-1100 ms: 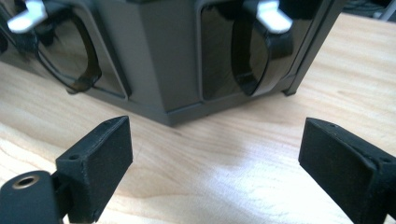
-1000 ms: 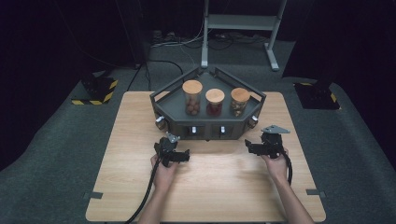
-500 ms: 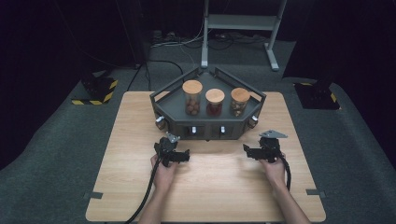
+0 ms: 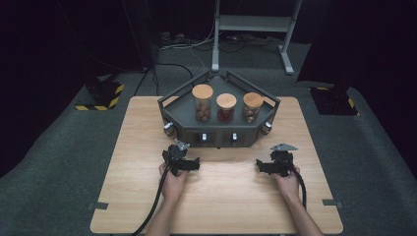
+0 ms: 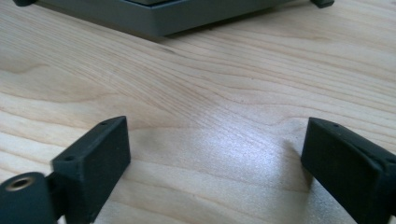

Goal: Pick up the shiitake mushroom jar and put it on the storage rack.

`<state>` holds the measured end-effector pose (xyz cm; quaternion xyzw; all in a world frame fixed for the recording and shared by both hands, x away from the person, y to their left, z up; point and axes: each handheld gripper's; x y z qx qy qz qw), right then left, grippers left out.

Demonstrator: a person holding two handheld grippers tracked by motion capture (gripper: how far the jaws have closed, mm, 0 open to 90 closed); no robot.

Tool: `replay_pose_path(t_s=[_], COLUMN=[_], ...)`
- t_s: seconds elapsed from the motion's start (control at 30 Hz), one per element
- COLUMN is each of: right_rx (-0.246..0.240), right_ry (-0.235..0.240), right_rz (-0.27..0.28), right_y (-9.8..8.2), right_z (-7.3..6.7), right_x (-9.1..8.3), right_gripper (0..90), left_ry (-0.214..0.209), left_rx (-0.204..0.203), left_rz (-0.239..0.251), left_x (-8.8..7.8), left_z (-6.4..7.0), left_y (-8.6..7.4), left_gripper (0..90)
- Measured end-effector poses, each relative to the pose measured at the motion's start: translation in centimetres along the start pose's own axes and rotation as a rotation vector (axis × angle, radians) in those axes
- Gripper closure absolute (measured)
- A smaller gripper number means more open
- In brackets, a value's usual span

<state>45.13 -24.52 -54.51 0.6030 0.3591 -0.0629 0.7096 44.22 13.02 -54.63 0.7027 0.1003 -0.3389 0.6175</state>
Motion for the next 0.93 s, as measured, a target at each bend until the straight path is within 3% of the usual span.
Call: replay_pose_path(t_s=[0.93], right_rx=[-0.004], right_ry=[0.002], right_rz=[-0.001], right_y=[-0.03], right_z=[0.01], right_x=[-0.01], right_gripper=[7.4], left_ry=[-0.026], left_rx=[0.017], left_rz=[-0.007], left_x=[0.01], left_z=[-0.17], left_y=[0.0], left_gripper=[0.7])
Point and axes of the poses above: each handheld gripper's, and its own axes: x roughly forward along the jaws, y roughly out of its top, z roughly to its right, and after that the axes turned 7 degrees about z, right-handed
